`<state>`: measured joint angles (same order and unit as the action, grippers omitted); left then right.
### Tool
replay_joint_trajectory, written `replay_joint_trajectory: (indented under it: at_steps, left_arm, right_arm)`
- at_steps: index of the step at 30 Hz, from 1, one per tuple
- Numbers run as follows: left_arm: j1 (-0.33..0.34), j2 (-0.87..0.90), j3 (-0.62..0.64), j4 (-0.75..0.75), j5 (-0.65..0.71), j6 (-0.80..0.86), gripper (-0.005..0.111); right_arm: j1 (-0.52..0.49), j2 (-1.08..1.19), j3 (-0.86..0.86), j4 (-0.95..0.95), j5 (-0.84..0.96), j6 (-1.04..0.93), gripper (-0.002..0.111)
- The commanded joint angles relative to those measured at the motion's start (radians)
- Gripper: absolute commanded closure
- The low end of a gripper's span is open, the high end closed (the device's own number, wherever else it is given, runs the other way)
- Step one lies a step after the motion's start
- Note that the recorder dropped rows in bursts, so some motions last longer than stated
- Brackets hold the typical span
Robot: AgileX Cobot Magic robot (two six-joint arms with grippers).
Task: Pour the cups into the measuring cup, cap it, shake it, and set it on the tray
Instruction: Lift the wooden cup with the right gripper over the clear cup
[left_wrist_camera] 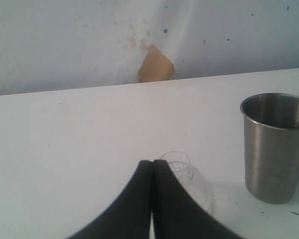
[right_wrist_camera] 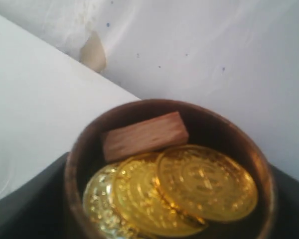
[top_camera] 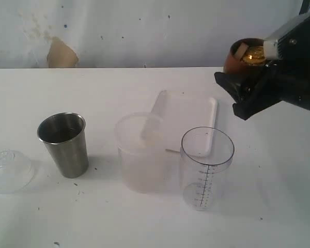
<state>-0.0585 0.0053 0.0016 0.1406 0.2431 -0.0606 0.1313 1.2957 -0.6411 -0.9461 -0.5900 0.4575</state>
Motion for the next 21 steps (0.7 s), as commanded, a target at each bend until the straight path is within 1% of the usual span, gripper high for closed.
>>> replay_joint_trajectory:
  at_steps: [1, 3, 12, 16, 18, 21]
  left_arm:
    - [-0.004, -0.005, -0.002, 0.001, -0.007, -0.002, 0.107]
    - [-0.004, -0.005, -0.002, 0.001, -0.007, -0.002, 0.107]
    - [-0.004, -0.005, -0.002, 0.001, -0.007, -0.002, 0.107]
    - [-0.004, -0.005, -0.002, 0.001, -0.007, -0.002, 0.107]
    - [-0.004, -0.005, -0.002, 0.001, -0.007, -0.002, 0.107]
    - [-0.004, -0.005, -0.002, 0.001, -0.007, -0.002, 0.107]
  right_arm:
    - [-0.001, -0.006, 0.003, -0.198, 0.003, 0.099, 0.108]
    - [-0.001, 0.014, 0.003, -0.242, 0.003, 0.091, 0.108]
    - [-0.001, 0.058, 0.003, -0.240, -0.016, -0.048, 0.108]
    - [-0.003, 0.058, 0.004, -0.259, -0.109, -0.104, 0.108]
    - [-0.004, 0.058, 0.004, -0.234, -0.140, -0.169, 0.108]
    - [-0.036, 0.071, 0.004, -0.228, -0.225, -0.196, 0.108]
